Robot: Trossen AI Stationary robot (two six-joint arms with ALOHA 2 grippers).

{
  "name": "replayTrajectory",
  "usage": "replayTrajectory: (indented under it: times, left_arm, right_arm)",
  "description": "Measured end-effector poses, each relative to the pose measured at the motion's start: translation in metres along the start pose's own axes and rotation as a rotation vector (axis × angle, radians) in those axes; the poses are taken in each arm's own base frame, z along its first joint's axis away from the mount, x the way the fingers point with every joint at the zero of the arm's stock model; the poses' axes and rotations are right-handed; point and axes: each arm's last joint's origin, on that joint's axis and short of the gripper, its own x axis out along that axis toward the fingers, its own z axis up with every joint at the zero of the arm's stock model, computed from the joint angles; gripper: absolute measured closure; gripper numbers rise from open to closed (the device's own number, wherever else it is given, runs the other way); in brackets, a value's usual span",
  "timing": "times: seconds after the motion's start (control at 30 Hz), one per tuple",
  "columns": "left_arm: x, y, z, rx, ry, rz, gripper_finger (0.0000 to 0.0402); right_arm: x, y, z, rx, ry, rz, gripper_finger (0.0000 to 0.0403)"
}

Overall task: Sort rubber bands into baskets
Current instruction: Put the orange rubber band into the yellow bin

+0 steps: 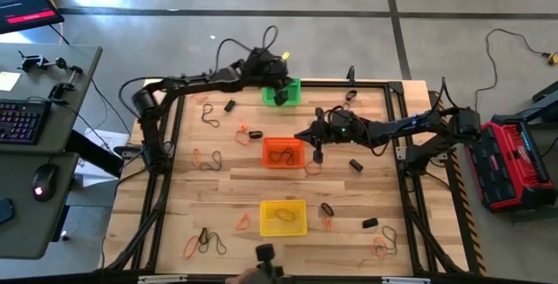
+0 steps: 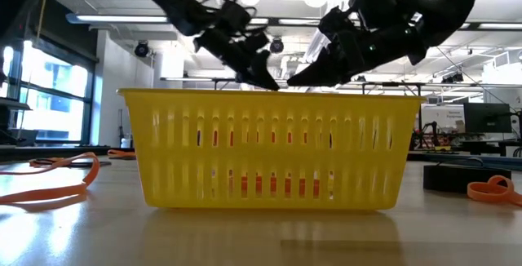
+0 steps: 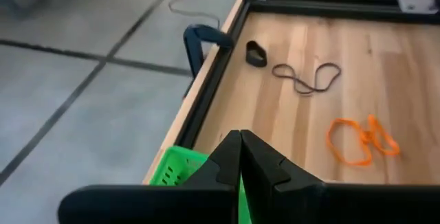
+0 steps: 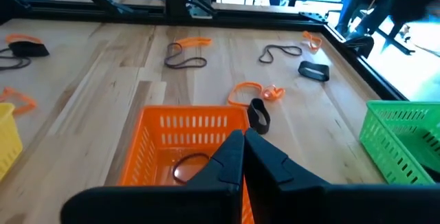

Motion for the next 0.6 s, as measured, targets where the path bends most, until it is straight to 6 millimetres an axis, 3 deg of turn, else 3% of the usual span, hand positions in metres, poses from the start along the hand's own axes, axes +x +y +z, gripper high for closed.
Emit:
replayTrajectory:
  times: [0.33, 0.6]
  left_arm:
    - [-0.06, -0.034, -0.053, -0.023, -0.183, -0.043, 0.0401]
    - [-0.09, -0.057, -0.095, 0.026, -0.335, -0.094, 0.0401]
  right_arm:
    - [-0.001, -0.007, -0.01, 0.13, 0.095, -0.021, 0.0403]
    - [-0.003, -0.032, -0.01, 0.295, 0.324, -0.128, 0.0394]
